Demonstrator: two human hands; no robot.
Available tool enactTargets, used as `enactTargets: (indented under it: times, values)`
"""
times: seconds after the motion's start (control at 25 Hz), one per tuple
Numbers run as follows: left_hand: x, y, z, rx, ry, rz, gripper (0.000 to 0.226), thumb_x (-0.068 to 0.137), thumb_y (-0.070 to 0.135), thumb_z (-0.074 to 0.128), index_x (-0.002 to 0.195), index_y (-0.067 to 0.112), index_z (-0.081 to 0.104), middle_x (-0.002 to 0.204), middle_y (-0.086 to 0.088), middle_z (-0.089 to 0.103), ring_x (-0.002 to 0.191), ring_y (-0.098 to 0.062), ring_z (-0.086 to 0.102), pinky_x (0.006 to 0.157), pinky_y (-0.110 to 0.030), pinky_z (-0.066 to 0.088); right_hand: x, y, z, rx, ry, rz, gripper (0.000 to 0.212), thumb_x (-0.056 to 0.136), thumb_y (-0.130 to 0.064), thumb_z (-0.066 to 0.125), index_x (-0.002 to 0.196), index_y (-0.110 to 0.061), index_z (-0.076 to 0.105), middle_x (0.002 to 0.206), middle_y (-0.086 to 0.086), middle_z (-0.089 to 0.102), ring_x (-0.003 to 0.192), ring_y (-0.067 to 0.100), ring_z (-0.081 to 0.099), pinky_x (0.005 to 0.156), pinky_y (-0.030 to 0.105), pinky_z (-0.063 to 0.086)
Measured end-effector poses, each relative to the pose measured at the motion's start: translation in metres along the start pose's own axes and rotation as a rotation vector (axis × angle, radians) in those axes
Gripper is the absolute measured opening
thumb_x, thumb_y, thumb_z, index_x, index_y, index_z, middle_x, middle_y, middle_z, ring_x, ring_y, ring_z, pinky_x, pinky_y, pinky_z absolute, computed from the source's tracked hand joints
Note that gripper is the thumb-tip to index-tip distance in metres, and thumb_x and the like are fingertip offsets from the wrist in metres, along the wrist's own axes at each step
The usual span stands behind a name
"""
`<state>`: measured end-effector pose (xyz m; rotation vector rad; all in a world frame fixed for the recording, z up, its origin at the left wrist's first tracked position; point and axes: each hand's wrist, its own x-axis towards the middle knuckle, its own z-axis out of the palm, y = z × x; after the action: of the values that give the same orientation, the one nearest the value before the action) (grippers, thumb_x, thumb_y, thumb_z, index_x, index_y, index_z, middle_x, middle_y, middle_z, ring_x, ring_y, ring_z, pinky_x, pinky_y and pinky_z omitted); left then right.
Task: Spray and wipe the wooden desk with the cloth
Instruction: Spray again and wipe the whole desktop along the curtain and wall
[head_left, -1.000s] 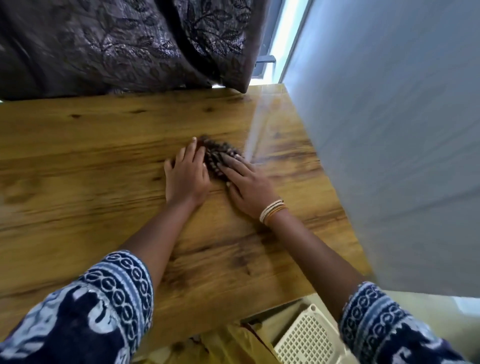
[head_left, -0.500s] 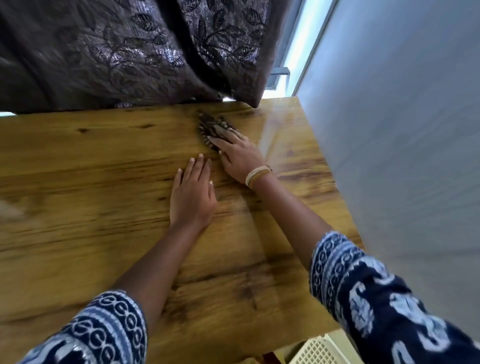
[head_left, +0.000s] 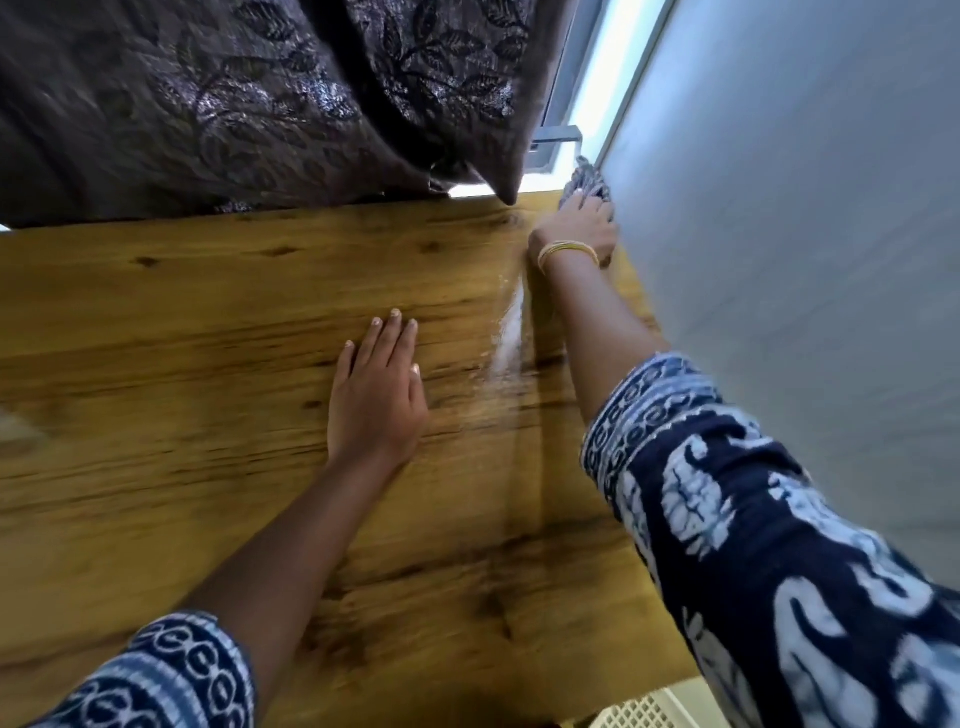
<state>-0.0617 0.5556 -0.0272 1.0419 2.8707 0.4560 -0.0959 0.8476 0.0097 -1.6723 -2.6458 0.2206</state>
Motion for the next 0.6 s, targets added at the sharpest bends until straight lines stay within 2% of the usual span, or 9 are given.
enactTargets:
  times: [0.2, 0.28, 0.44, 0.48, 0.6]
  values:
    - [0.0, 0.001, -0.001, 0.001, -0.002, 0.004, 0.053, 0.102, 0.026, 0.029, 0.154, 0.016, 0.025, 0.163, -0.001, 0.02, 0.151, -0.015, 0.012, 0.123, -0.041, 0.013, -0.083, 0.035, 0.011, 0.004, 0.145, 0.173, 0.067, 0.091, -0.036, 0.042, 0.146, 0.001, 0.032, 0.146, 0.018, 0.037, 0.131, 0.033, 0.034, 0.106, 0.042, 0.029]
    - [-0.001, 0.003, -0.001, 0.0, -0.005, 0.002, 0.053, 0.102, 0.026, 0.029, 0.154, 0.016, 0.026, 0.163, -0.001, 0.02, 0.151, -0.015, 0.013, 0.122, -0.04, 0.013, -0.089, 0.039, 0.018, -0.024, 0.201, 0.128, 0.062, 0.088, -0.034, 0.043, 0.14, 0.001, 0.039, 0.139, 0.018, 0.042, 0.125, 0.035, 0.038, 0.102, 0.043, 0.032]
    - [0.0, 0.002, 0.0, 0.013, 0.0, 0.004, 0.053, 0.102, 0.026, 0.028, 0.154, 0.017, 0.024, 0.163, -0.001, 0.019, 0.151, -0.015, 0.011, 0.123, -0.041, 0.013, -0.04, 0.016, 0.007, -0.011, 0.121, -0.136, 0.055, 0.091, -0.032, 0.039, 0.143, -0.014, 0.041, 0.147, 0.017, 0.037, 0.128, 0.036, 0.035, 0.105, 0.044, 0.031]
    - [-0.001, 0.002, 0.0, 0.018, 0.002, 0.007, 0.053, 0.102, 0.026, 0.028, 0.154, 0.017, 0.024, 0.163, -0.001, 0.02, 0.151, -0.015, 0.012, 0.123, -0.041, 0.013, -0.032, 0.003, 0.009, -0.022, 0.079, -0.237, 0.055, 0.092, -0.033, 0.039, 0.144, -0.017, 0.041, 0.15, 0.015, 0.034, 0.131, 0.036, 0.034, 0.108, 0.043, 0.03]
    - [0.0, 0.003, -0.001, 0.039, 0.011, 0.009, 0.053, 0.101, 0.025, 0.03, 0.153, 0.015, 0.028, 0.161, -0.003, 0.025, 0.15, -0.017, 0.016, 0.122, -0.043, 0.016, -0.055, -0.06, 0.029, 0.057, 0.038, -0.651, 0.046, 0.09, -0.035, 0.041, 0.133, -0.026, 0.055, 0.15, 0.006, 0.04, 0.137, 0.03, 0.037, 0.111, 0.035, 0.033]
